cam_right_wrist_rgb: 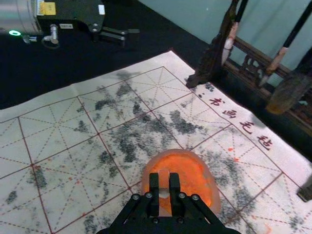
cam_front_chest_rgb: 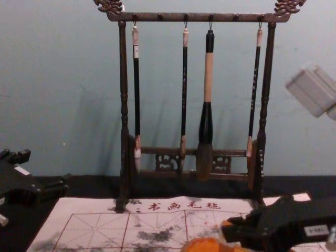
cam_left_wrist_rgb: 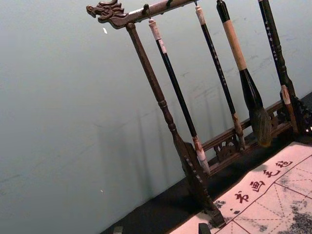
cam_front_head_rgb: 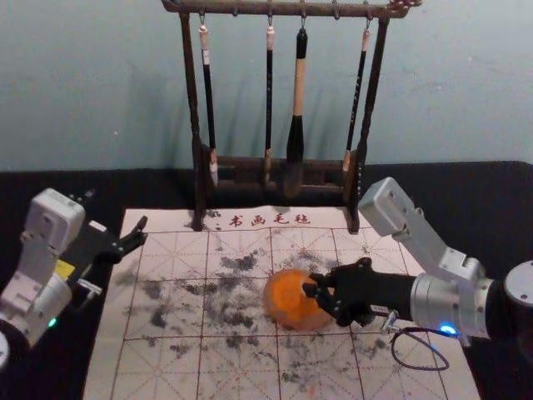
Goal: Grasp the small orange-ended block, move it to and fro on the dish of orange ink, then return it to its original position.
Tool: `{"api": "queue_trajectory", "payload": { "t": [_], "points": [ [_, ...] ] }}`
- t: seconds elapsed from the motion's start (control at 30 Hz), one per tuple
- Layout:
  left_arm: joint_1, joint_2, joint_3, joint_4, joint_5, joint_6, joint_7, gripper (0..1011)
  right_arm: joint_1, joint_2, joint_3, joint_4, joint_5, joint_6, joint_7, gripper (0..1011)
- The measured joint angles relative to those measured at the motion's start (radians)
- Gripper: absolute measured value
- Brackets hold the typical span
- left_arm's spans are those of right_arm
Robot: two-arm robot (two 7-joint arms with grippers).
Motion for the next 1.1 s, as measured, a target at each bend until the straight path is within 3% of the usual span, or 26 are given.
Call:
{"api": "queue_trajectory", "payload": {
  "t": [0.7, 1.1],
  "points": [
    [0.0, 0.0, 0.0, 0.0, 0.0, 0.0, 0.0, 1001, 0.053, -0.04, -0.037, 0.051, -0.004, -0.002, -0.014, 78],
    [0.0, 0.0, 0.0, 0.0, 0.0, 0.0, 0.0, 1001, 0.062, -0.046, -0.024, 0.08, -0.01, -0.002, -0.031, 78]
  ]
}}
